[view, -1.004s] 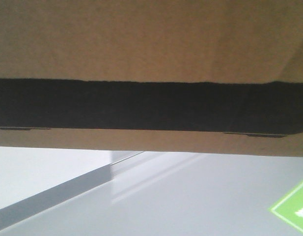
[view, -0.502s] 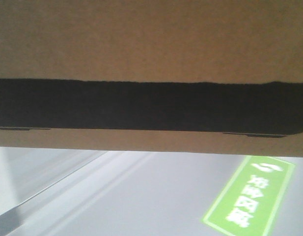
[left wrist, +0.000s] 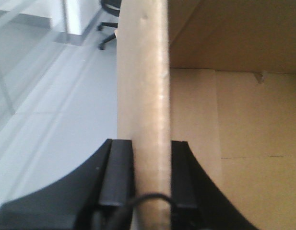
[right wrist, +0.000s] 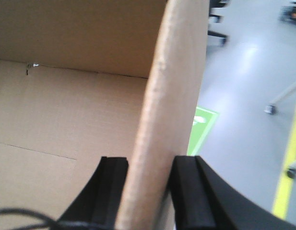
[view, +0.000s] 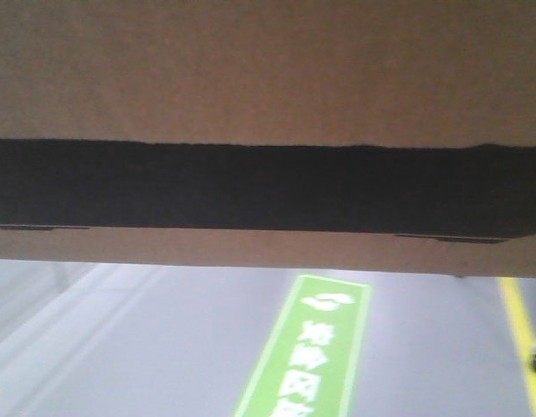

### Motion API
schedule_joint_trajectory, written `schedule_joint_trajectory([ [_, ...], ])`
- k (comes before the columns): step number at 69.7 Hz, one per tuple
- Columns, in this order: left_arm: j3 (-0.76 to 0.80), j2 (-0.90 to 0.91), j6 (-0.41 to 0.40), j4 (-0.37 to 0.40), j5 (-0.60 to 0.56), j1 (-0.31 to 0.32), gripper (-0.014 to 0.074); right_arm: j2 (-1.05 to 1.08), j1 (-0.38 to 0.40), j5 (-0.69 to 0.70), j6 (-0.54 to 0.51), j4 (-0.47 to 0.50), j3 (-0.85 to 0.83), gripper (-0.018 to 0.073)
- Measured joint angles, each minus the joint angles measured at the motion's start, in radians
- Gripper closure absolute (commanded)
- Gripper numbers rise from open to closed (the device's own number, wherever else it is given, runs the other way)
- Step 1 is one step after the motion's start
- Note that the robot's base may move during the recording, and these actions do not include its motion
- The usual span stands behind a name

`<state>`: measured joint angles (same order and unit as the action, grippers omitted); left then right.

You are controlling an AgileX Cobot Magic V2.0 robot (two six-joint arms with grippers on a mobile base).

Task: Grab box from left shelf to table start
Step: 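Carry the box with both grippers while driving to the white table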

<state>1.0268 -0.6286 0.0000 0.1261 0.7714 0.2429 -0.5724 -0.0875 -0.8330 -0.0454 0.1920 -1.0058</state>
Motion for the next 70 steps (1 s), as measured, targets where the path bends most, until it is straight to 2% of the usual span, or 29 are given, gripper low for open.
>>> schedule_joint_trajectory([
  [70, 0.000, 0.000, 0.000, 0.000, 0.000, 0.000, 0.0700, 0.000, 0.000, 0.000, 0.000, 0.000, 0.000, 0.0503],
])
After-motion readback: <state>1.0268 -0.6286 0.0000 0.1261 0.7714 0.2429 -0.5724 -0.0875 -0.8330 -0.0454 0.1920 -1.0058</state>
